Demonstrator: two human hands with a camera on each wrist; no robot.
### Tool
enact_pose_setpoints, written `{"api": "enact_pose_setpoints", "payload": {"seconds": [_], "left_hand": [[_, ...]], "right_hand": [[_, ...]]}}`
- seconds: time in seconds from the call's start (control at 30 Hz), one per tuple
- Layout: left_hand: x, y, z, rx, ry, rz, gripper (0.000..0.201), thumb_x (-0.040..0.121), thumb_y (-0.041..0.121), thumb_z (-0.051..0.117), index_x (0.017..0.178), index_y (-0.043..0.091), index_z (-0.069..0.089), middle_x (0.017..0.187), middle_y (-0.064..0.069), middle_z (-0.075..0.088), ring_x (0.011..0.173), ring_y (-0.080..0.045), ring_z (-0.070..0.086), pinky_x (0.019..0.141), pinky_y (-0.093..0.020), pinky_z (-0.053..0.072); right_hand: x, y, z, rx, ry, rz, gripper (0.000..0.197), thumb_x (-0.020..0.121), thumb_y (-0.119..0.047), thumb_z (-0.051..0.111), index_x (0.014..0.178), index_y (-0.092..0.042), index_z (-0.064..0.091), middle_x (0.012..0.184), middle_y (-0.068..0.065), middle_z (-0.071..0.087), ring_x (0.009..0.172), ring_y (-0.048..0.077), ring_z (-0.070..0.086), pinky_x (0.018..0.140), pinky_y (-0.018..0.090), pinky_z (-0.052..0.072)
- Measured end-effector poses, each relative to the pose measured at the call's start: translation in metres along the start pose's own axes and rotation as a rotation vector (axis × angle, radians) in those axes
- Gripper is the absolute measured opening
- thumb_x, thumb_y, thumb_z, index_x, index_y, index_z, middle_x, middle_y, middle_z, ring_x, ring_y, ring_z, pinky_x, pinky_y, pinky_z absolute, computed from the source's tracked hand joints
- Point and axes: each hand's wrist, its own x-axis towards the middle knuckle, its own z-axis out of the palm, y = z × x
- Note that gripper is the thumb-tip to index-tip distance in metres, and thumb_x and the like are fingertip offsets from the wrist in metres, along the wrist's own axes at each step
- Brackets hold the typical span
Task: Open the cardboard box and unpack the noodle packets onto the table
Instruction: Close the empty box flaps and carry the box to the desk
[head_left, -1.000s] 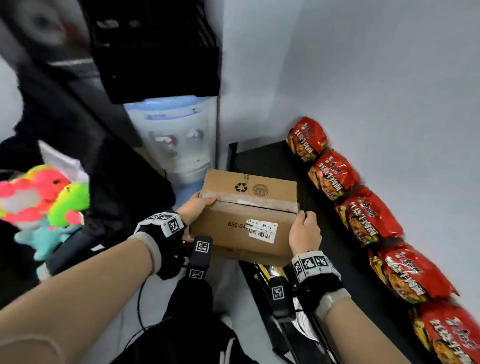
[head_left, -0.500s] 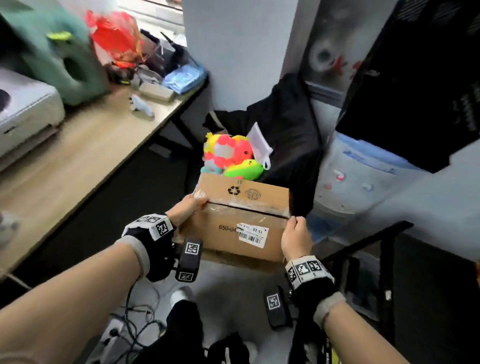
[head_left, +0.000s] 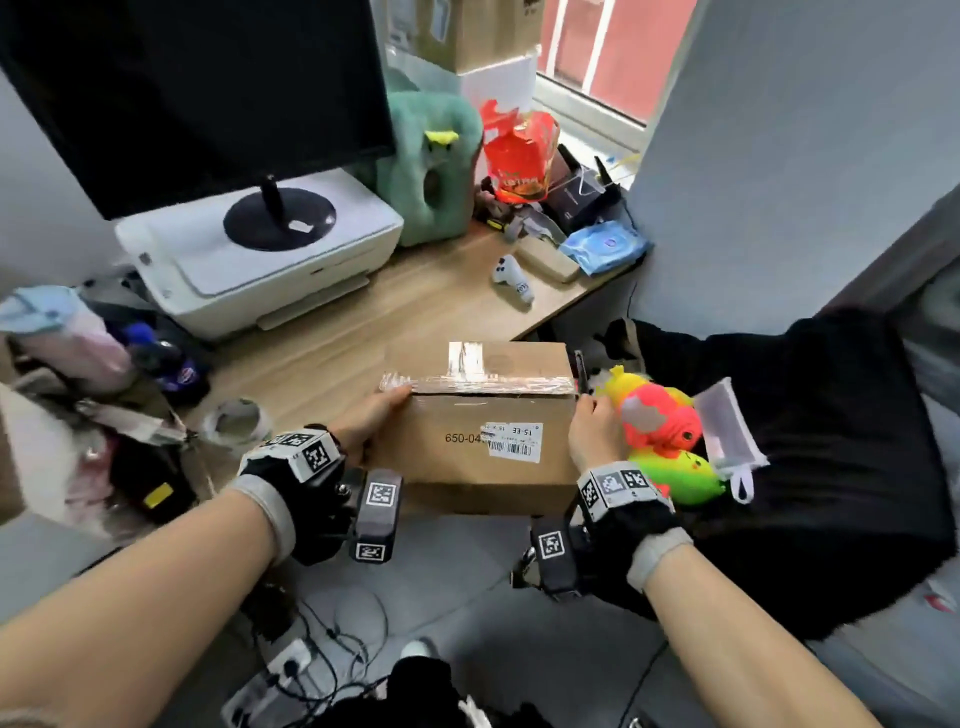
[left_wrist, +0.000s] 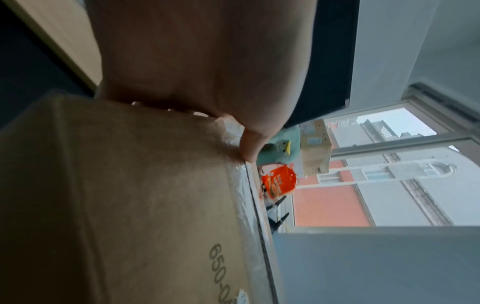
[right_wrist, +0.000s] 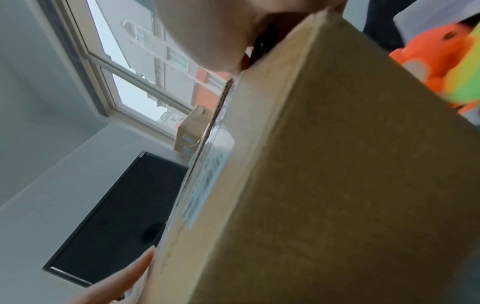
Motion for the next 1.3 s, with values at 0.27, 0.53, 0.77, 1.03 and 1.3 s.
{"api": "enact_pose_setpoints", "payload": {"seconds": [0.27,0.53,0.77,1.03,1.3], "left_hand": [[0.034,0.029,-0.060,-0.077,0.131,0.070,0.037,0.092,0.045,0.048,0.118,0.020,0.049,0.085,0.004,0.057,0.075,-0.013,0.054,0.058,-0.027,0.043],[0.084,0.046,-0.085,-0.205,0.255,0.022,0.025,0.090,0.043,0.053,0.101,0.021,0.056,0.087,0.001,0.061,0.077,-0.013,0.056,0.061,-0.026,0.044],[0.140,0.070,-0.095,-0.313,0.357,-0.029,0.050,0.085,0.047,0.059,0.125,0.016,0.055,0.121,-0.012,0.064,0.103,-0.025,0.060,0.099,-0.043,0.046],[0.156,0.080,-0.101,-0.365,0.427,-0.168,0.049,0.082,0.034,0.068,0.124,0.016,0.048,0.120,-0.003,0.056,0.099,-0.021,0.054,0.078,-0.031,0.042],[0.162,0.077,-0.119,-0.296,0.363,-0.218,0.105,0.061,0.042,0.083,0.147,0.022,0.025,0.151,-0.008,0.038,0.136,-0.032,0.038,0.111,-0.058,0.024]], "right_hand": [[0.048,-0.086,0.064,0.045,-0.068,-0.047,0.038,0.099,-0.026,0.032,0.118,-0.004,0.055,0.124,0.020,0.058,0.115,0.037,0.051,0.094,0.036,0.037],[0.115,-0.137,0.130,-0.002,-0.225,-0.096,0.040,0.099,-0.024,0.029,0.124,-0.003,0.053,0.128,0.019,0.056,0.118,0.035,0.050,0.098,0.036,0.036],[0.187,-0.181,0.173,-0.070,-0.390,-0.196,0.040,0.100,-0.021,0.029,0.123,0.001,0.053,0.128,0.023,0.055,0.117,0.035,0.051,0.094,0.035,0.038],[0.227,-0.189,0.200,-0.158,-0.502,-0.271,0.038,0.101,-0.022,0.029,0.116,0.003,0.054,0.119,0.022,0.059,0.113,0.035,0.053,0.092,0.035,0.038],[0.278,-0.167,0.207,-0.120,-0.757,0.115,0.016,0.091,-0.017,0.053,0.076,-0.012,0.056,0.077,0.005,0.052,0.066,0.015,0.045,0.058,0.024,0.039]]}}
